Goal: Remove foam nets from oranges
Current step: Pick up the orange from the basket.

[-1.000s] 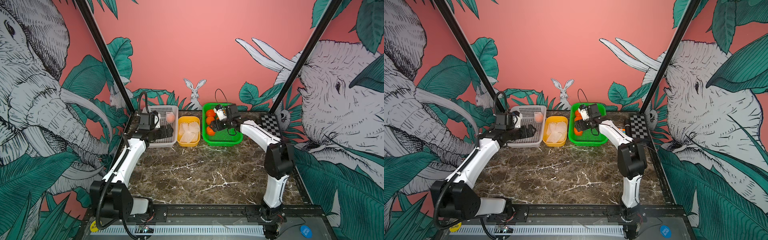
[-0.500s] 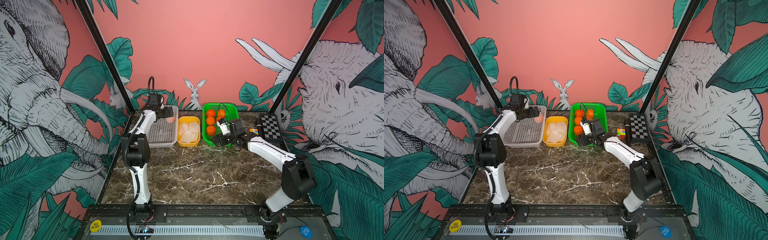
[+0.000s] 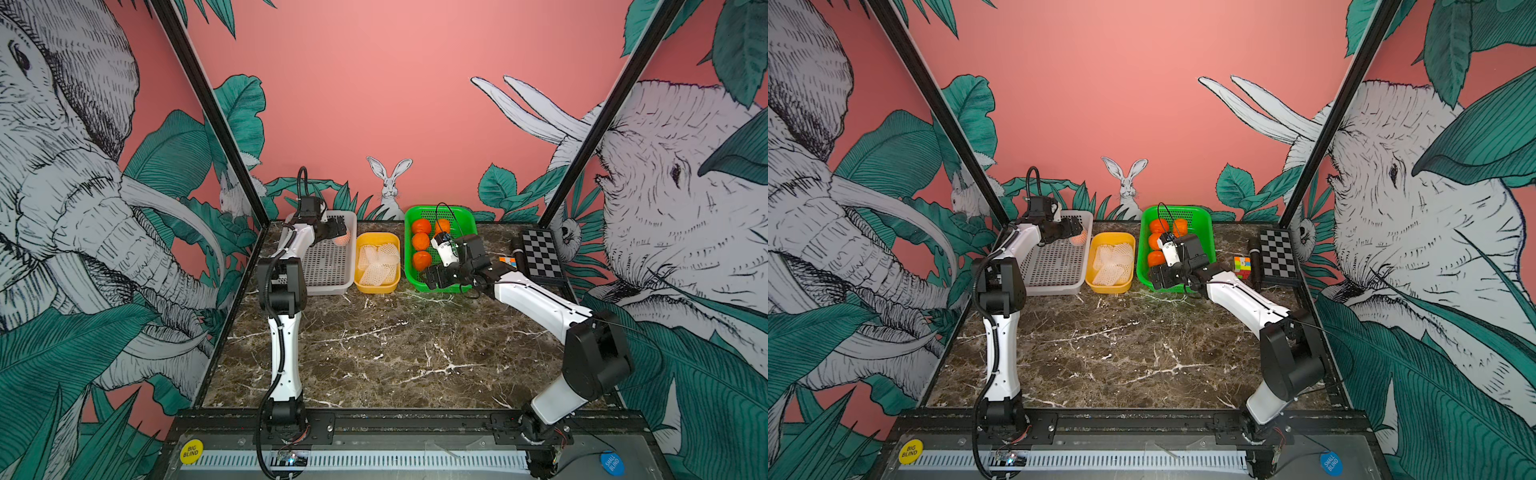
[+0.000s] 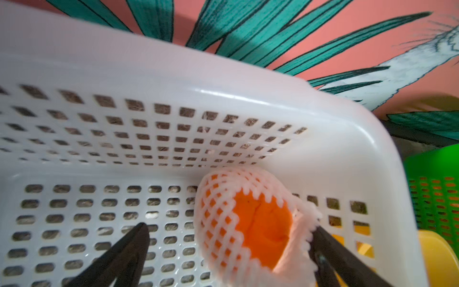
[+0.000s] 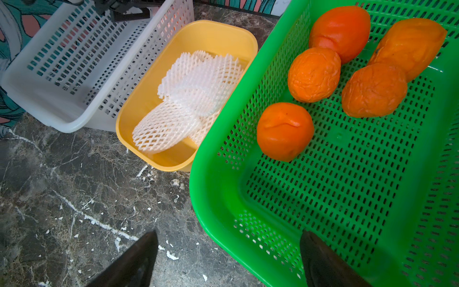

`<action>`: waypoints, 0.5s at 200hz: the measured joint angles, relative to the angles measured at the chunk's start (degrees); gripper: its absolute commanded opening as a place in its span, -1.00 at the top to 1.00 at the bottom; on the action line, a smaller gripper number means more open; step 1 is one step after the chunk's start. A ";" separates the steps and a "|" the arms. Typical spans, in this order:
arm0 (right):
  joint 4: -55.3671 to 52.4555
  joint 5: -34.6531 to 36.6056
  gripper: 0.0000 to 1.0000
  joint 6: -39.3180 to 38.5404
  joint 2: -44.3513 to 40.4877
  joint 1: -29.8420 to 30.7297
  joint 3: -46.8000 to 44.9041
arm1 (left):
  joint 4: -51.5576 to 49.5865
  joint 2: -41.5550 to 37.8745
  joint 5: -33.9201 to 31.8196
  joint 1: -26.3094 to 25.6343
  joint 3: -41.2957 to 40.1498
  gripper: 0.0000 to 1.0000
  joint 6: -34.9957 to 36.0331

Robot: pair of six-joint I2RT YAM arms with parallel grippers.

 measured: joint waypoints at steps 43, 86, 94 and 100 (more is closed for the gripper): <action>-0.31 0.02 -0.78 0.00 0.52 0.26 0.37 | 2.60 3.04 1.62 0.00 2.16 -0.99 -1.20; -1.07 0.02 -0.78 0.00 0.96 0.85 0.96 | 3.21 5.31 1.79 0.00 2.69 -0.83 -1.53; -1.29 0.02 -0.78 0.00 1.25 1.05 1.42 | 3.32 5.55 1.77 0.00 2.71 -0.76 -1.29; -1.36 0.02 -0.78 0.00 1.46 1.16 1.73 | 3.37 5.55 1.73 0.00 2.71 -0.72 -1.18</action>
